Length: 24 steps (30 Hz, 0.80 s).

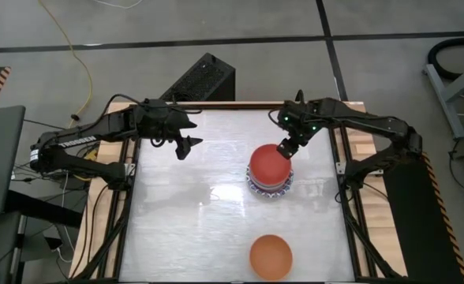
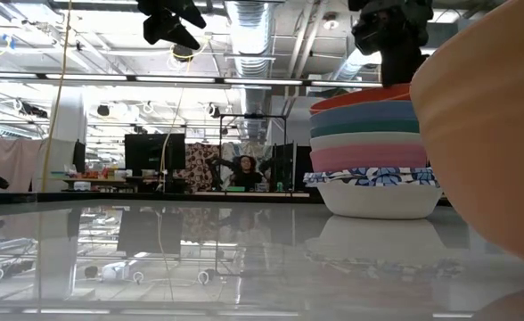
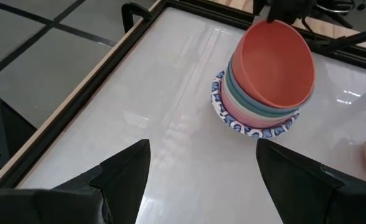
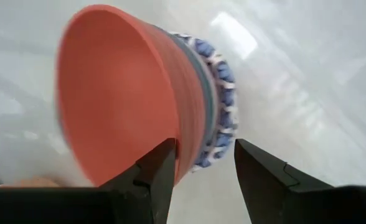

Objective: Nest bowls inside each other
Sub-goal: Stack the orange bowl on top of the blue bowl

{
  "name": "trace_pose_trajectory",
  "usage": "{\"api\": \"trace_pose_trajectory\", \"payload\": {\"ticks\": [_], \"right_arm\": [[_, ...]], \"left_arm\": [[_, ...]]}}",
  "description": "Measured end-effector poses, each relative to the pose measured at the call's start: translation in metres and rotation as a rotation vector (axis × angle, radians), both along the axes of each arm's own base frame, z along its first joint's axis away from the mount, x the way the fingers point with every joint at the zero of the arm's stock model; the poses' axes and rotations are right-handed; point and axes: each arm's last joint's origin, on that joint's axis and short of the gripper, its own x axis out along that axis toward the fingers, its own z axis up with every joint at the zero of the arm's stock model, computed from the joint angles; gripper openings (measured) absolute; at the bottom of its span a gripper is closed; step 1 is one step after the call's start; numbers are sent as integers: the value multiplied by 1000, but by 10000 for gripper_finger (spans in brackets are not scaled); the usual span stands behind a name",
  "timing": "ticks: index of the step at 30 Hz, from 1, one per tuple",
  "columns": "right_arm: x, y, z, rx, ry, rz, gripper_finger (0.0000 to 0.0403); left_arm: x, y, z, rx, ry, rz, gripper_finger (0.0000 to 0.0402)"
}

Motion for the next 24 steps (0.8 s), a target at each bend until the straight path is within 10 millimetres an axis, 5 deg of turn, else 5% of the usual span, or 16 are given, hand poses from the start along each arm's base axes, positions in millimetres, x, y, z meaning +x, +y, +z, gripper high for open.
{"api": "trace_pose_trajectory", "payload": {"ticks": [12,21,24], "right_arm": [[-20,-6,18,-56,-97,-68,170],[-13,-4,20,23,-181,11,27],[-11,-6,19,8,-191,27,12]], "left_arm": [[-2,0,-3,-8,30,0,281],[-1,0,-3,-8,31,0,281],[-2,0,-3,-9,31,0,281]]}}
